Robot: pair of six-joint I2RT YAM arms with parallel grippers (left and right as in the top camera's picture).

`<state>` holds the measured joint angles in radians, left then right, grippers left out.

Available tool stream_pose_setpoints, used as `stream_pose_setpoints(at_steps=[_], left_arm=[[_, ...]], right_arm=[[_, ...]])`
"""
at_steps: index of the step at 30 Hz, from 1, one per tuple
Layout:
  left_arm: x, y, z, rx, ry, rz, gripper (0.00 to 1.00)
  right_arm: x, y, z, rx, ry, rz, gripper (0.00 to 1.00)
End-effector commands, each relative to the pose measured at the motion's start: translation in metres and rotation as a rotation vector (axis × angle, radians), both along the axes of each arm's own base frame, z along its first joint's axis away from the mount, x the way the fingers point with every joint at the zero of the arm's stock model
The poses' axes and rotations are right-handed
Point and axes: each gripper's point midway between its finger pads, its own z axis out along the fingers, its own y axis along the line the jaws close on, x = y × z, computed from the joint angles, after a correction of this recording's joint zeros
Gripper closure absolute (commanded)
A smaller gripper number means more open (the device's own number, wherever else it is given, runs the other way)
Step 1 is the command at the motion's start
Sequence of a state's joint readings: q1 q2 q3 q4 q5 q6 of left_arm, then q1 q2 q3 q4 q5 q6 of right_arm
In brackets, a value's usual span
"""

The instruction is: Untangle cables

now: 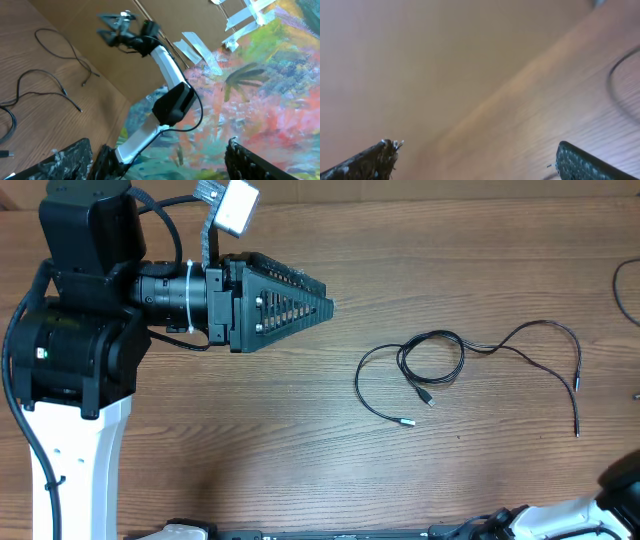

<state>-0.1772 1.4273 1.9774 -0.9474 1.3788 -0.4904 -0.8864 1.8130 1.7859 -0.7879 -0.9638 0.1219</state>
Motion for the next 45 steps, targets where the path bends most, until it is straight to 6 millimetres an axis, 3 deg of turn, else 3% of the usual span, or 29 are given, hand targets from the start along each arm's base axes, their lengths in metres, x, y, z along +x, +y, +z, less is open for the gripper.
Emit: stream_pose_setpoints(at_steps=[1, 4, 9, 16, 20, 22, 25, 27, 37, 39, 44, 45], left_arm=[[0.001, 0.000, 0.002, -0.001, -0.073, -0.003, 0.16], [0.001, 0.000, 0.002, 0.000, -0.118, -0.005, 0.15], [0.001, 0.000, 0.003, -0.002, -0.119, -0.006, 0.15], [-0.003, 0.004, 0.003, -0.013, -0.096, -0.025, 0.14], [-0.004, 0.004, 0.000, -0.009, -0.067, -0.025, 0.14], [-0.004, 0.004, 0.000, -0.008, -0.065, -0.025, 0.14], [-0.004, 0.004, 0.000, -0.008, -0.065, -0.024, 0.13], [-0.004, 0.004, 0.000, -0.008, -0.065, -0.024, 0.13], [-0.005, 0.004, -0.001, -0.007, -0.052, -0.025, 0.12], [-0.005, 0.004, -0.002, -0.005, -0.042, -0.024, 0.12], [-0.005, 0.004, -0.002, -0.004, -0.039, -0.025, 0.12], [-0.005, 0.004, -0.002, -0.004, -0.039, -0.024, 0.12]], right_arm=[[0.017, 0.040, -0.018, -0.161, 0.076, 0.109, 0.00], [0.028, 0.087, -0.044, -0.147, 0.201, 0.180, 0.00], [0.030, 0.148, -0.080, -0.188, 0.403, 0.260, 0.00], [0.003, 0.217, -0.132, -0.169, 0.646, 0.374, 0.00], [-0.017, 0.242, -0.162, -0.112, 0.750, 0.411, 0.00], [-0.028, 0.252, -0.176, -0.094, 0.799, 0.432, 0.00], [-0.044, 0.265, -0.198, -0.078, 0.856, 0.468, 0.17], [-0.051, 0.271, -0.210, -0.074, 0.878, 0.482, 0.22], [-0.079, 0.279, -0.255, -0.003, 0.975, 0.438, 0.27], [-0.080, 0.279, -0.262, -0.008, 0.968, 0.436, 0.31], [-0.078, 0.279, -0.275, -0.022, 0.935, 0.431, 0.56], [-0.076, 0.278, -0.277, -0.027, 0.923, 0.429, 0.78]])
